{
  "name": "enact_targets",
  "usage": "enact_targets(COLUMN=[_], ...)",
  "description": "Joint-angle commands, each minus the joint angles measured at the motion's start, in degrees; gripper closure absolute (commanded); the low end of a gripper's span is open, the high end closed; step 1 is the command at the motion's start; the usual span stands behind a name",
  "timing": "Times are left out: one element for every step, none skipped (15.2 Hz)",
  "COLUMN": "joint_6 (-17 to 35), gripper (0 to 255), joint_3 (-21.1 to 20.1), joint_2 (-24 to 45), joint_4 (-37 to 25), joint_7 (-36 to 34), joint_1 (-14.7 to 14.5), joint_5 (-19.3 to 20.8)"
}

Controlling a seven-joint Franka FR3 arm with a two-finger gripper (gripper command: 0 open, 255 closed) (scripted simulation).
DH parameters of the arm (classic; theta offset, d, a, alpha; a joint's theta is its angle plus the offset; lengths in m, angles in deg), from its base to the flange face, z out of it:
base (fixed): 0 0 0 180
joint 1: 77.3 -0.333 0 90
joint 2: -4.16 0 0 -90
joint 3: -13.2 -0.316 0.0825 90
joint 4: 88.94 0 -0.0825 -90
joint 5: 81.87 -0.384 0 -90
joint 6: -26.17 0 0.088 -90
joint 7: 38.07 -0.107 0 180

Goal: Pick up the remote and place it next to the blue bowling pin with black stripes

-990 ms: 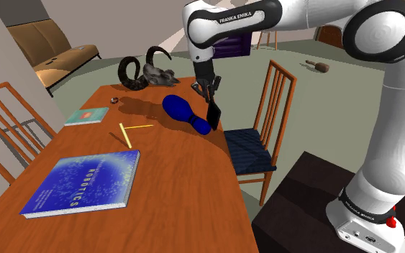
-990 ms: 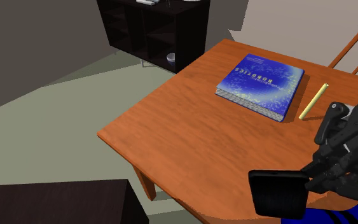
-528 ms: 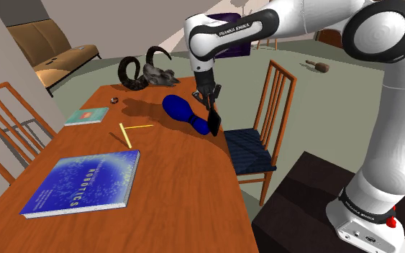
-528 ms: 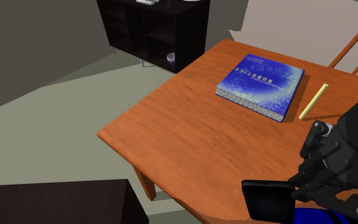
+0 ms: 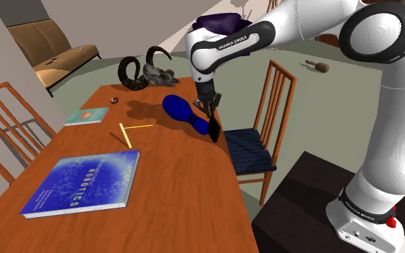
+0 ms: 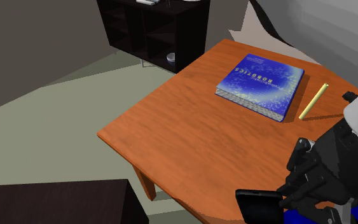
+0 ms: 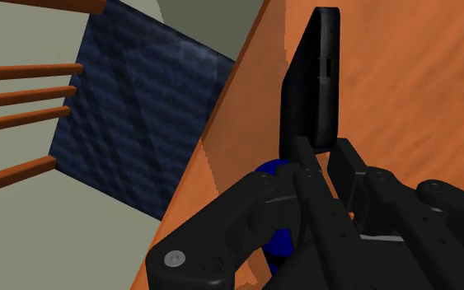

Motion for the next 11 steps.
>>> enact_targets(joint_6=[1.26,1.26,1.26,1.26,1.26,1.26,1.26,1.26,1.26,1.26,1.25], gripper=[255,255,255,255,255,255,255,255,255,0,0], joint_3=[0.06,0.05,0.05,0.05,0.05,0.05,0.05,0.05,0.05,0.07,0.07], joint_2=[0.29,0.28,0.29,0.29,0.29,0.29,0.29,0.29,0.29,0.38,0.41], joint_4=[0.96,0.97,0.97,0.96,0.96,0.96,0.96,0.96,0.96,0.87,0.84], joint_7=[-0.09,-0.09,-0.09,-0.09,-0.09,-0.09,-0.09,-0.09,-0.09,-0.06,-0.06], joint_1=[0.0,0.0,0.0,0.0,0.0,0.0,0.0,0.0,0.0,0.01,0.01], joint_5=[0.14,0.13,0.14,0.14,0.14,0.14,0.14,0.14,0.14,0.17,0.18])
